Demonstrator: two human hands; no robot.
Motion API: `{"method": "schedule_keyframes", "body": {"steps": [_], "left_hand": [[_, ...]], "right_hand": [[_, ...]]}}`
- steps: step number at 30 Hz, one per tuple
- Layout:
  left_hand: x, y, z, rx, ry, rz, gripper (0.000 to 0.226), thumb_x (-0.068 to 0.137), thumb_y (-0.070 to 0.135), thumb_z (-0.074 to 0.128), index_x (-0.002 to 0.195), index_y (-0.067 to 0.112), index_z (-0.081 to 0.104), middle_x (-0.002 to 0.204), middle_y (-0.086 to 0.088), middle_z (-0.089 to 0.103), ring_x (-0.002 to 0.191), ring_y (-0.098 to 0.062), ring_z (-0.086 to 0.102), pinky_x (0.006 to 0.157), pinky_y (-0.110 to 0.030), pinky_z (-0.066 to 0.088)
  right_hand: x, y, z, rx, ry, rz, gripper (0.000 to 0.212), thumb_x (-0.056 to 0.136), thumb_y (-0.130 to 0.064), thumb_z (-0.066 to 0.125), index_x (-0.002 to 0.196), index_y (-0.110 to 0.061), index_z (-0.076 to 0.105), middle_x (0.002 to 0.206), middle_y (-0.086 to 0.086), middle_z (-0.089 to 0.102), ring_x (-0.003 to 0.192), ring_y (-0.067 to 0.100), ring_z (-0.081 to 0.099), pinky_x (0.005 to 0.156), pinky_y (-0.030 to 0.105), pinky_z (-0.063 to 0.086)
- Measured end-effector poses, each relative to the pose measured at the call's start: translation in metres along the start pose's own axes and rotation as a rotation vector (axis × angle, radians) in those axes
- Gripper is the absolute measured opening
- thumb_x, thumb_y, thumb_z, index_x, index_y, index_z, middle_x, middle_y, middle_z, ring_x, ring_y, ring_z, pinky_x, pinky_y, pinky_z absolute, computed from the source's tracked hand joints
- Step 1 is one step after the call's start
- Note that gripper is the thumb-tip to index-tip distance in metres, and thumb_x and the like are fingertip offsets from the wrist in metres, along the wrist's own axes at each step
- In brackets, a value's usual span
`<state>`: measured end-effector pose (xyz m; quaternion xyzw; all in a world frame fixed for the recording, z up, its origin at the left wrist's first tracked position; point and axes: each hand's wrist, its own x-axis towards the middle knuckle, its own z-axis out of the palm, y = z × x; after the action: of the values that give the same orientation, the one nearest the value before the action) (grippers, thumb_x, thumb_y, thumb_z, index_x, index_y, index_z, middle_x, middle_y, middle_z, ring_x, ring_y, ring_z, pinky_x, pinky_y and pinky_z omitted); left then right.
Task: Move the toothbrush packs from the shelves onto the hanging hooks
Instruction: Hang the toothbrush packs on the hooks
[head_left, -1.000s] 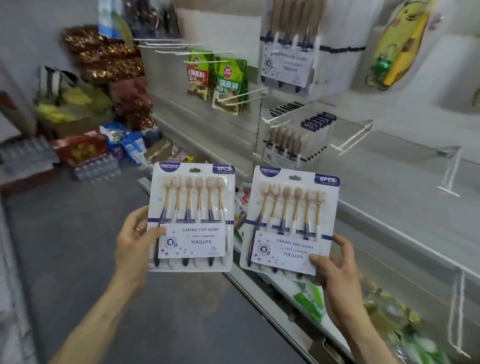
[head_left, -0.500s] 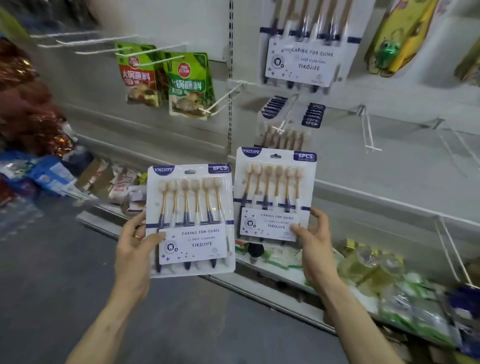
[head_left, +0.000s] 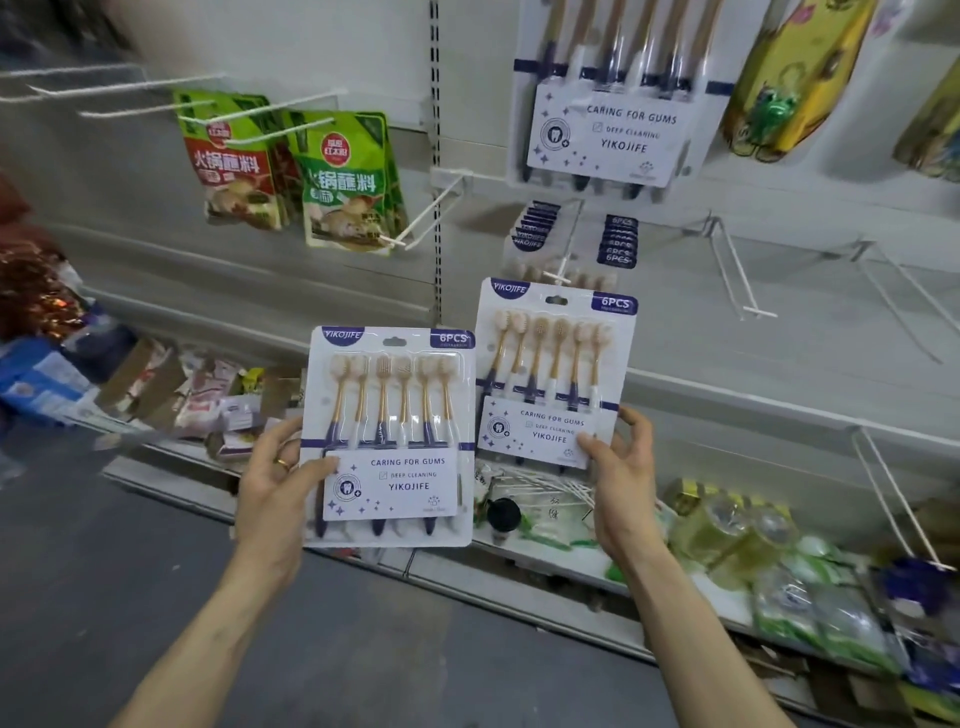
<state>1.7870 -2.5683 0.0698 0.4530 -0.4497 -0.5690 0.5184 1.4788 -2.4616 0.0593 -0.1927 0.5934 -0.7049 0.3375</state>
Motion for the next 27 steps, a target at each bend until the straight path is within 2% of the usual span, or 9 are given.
{"method": "schedule_keyframes", "body": {"steps": [5,9,11,13,15,18,22,24,27], "left_hand": [[0.007,-0.004,0.005,0.011,-0.01,0.007,0.051,0.09,-0.015,0.061,0.132,0.014,0.061,0.106,-0.002,0.08,0.098,-0.016,0.075,0.077,-0.024,0.062],[0.01,-0.002,0.01,0.013,-0.01,0.006,0.049,0.091,-0.016,0.06,0.121,0.023,0.064,0.104,0.002,0.08,0.096,-0.012,0.075,0.077,-0.023,0.062],[0.011,-0.001,0.012,0.02,-0.007,0.004,0.048,0.092,-0.015,0.06,0.121,0.023,0.064,0.104,0.003,0.08,0.094,-0.01,0.075,0.076,-0.021,0.061],[0.015,-0.001,0.012,0.024,0.003,0.01,0.05,0.091,-0.015,0.06,0.129,0.017,0.062,0.108,-0.001,0.079,0.095,-0.01,0.075,0.077,-0.021,0.061],[0.02,-0.002,0.013,0.024,0.02,0.016,0.052,0.09,-0.015,0.061,0.134,0.014,0.06,0.112,-0.005,0.078,0.096,-0.012,0.074,0.082,-0.026,0.061],[0.025,-0.003,0.019,0.024,0.03,0.007,0.051,0.091,-0.013,0.062,0.13,0.02,0.063,0.108,-0.002,0.079,0.098,-0.016,0.074,0.09,-0.039,0.057],[0.032,-0.005,0.031,0.012,0.023,-0.007,0.053,0.09,-0.012,0.063,0.134,0.019,0.062,0.114,-0.006,0.078,0.109,-0.028,0.072,0.099,-0.049,0.053],[0.033,-0.007,0.038,0.033,0.02,-0.004,0.053,0.091,-0.011,0.063,0.134,0.02,0.062,0.115,-0.006,0.078,0.11,-0.027,0.073,0.097,-0.047,0.054],[0.034,-0.011,0.045,0.063,0.003,0.011,0.053,0.091,-0.01,0.064,0.135,0.02,0.061,0.114,-0.005,0.078,0.104,-0.021,0.074,0.088,-0.041,0.056]], "right_hand": [[0.013,-0.003,0.001,0.003,0.001,-0.017,0.046,0.101,0.002,0.061,0.131,-0.031,0.05,0.121,0.01,0.075,0.112,0.031,0.073,0.096,0.052,0.061],[0.024,-0.005,0.001,0.006,-0.001,-0.025,0.046,0.1,0.002,0.061,0.132,-0.03,0.05,0.119,0.008,0.076,0.109,0.029,0.075,0.09,0.045,0.063],[0.029,-0.004,0.002,0.014,0.006,-0.031,0.046,0.1,0.002,0.061,0.134,-0.028,0.05,0.12,0.008,0.076,0.108,0.028,0.075,0.093,0.05,0.062],[0.036,-0.001,0.002,0.018,0.011,-0.03,0.047,0.1,0.001,0.062,0.135,-0.028,0.049,0.119,0.007,0.076,0.108,0.028,0.075,0.094,0.055,0.061],[0.044,0.001,0.001,0.016,0.004,-0.022,0.048,0.1,0.001,0.062,0.134,-0.03,0.049,0.118,0.006,0.077,0.107,0.028,0.076,0.094,0.057,0.061],[0.057,0.006,0.002,0.011,-0.005,-0.021,0.049,0.1,0.001,0.062,0.136,-0.029,0.048,0.118,0.006,0.077,0.106,0.027,0.076,0.094,0.055,0.061],[0.082,0.01,0.006,0.018,-0.029,-0.013,0.047,0.1,0.001,0.06,0.137,-0.024,0.047,0.121,0.008,0.075,0.108,0.026,0.075,0.089,0.042,0.063],[0.097,0.013,0.006,0.012,-0.025,-0.01,0.044,0.099,0.003,0.06,0.135,-0.02,0.048,0.12,0.005,0.075,0.107,0.023,0.074,0.081,0.03,0.062],[0.118,0.017,0.004,-0.019,-0.021,-0.006,0.044,0.098,0.004,0.061,0.136,-0.013,0.05,0.119,0.003,0.074,0.108,0.019,0.073,0.077,0.023,0.058]]}}
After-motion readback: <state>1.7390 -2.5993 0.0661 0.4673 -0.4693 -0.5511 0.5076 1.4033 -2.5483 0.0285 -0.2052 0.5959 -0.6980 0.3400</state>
